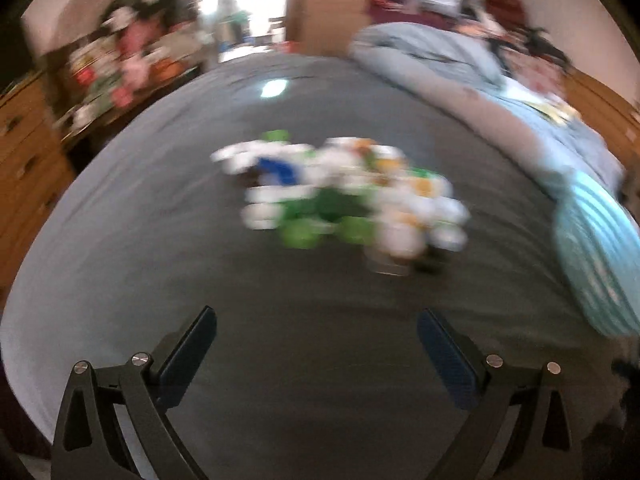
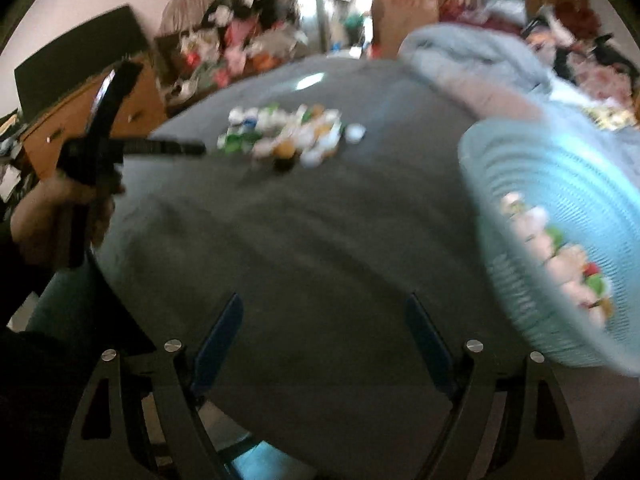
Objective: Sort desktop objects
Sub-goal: 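Move both open grippers back over the cap pile, then grasp a green cap with the left gripper while the right grasps a printed white cap, then carry both held caps over the light-blue basket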
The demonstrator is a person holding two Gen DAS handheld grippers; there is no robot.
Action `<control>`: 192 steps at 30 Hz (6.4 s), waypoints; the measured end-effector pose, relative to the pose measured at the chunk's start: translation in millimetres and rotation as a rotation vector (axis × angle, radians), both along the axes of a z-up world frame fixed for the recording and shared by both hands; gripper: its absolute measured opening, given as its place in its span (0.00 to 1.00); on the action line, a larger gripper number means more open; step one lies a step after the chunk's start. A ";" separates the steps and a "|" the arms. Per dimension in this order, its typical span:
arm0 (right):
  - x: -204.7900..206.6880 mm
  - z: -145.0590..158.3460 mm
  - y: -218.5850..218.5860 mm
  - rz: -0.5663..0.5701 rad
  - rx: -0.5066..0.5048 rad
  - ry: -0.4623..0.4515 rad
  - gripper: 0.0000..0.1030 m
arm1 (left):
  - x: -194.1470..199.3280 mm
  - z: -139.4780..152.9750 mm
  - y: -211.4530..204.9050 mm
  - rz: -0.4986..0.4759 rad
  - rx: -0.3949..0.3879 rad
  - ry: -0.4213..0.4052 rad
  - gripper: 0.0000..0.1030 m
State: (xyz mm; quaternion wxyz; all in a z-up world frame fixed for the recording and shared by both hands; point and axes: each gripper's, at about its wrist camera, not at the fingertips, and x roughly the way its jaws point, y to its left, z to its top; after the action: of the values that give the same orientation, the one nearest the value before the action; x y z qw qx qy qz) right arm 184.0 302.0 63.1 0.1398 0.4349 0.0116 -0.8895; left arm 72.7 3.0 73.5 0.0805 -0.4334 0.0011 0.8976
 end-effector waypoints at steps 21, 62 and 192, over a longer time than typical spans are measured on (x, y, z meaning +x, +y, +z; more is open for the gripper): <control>-125.1 -76.3 -13.2 -0.044 -0.010 -0.007 0.86 | -247.9 -21.5 -44.9 0.176 -0.084 -0.102 1.00; -126.1 -75.6 -13.9 -0.032 -0.023 -0.012 0.92 | -78.9 -49.3 -68.2 -0.070 0.068 -0.090 0.76; -58.3 99.2 24.8 -0.227 0.004 0.218 0.25 | 49.6 88.4 163.6 -0.324 -0.121 0.169 0.31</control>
State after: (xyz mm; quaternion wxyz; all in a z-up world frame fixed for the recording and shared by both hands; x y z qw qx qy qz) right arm 125.7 326.9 162.4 0.0354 0.3345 -0.0209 -0.9415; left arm 122.3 166.5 162.0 0.1974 -0.3548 0.1319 0.9043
